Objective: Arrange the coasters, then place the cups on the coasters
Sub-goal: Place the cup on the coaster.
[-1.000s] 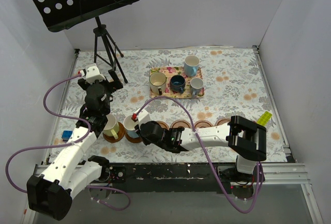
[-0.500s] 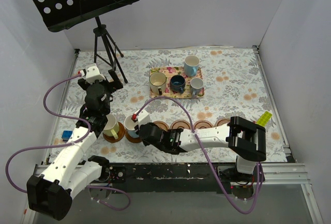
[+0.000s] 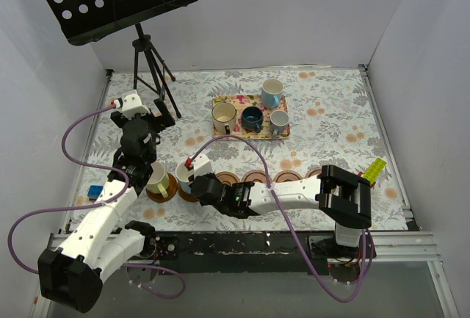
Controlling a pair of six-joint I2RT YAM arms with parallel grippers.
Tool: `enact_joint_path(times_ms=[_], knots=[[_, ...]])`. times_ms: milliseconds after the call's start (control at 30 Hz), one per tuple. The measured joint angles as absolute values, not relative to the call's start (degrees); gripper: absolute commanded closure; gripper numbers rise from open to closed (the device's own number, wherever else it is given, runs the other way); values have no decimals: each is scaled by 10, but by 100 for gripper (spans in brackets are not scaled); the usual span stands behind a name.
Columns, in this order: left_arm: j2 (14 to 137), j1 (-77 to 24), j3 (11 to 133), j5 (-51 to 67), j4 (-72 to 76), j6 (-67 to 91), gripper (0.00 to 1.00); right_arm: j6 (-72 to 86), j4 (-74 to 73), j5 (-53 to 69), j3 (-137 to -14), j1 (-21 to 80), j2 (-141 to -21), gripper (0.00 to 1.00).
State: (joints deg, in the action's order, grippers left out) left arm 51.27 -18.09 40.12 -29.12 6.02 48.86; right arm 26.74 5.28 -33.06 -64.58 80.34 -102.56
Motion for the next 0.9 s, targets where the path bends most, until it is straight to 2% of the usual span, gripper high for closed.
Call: enact_joint_path(times_ms=[267, 367, 533, 900], knots=[[513, -181, 401, -291, 60, 489, 2, 298, 27, -346, -658, 808, -1028, 99], [513, -181, 401, -291, 60, 489, 2, 301, 17, -355, -671, 810, -1037, 87], [513, -181, 401, -291, 60, 489, 2, 305, 7, -364, -685, 811, -1047, 74], [512, -181, 401, -291, 60, 489, 2, 314, -4, -369, -686, 811, -1047, 54]])
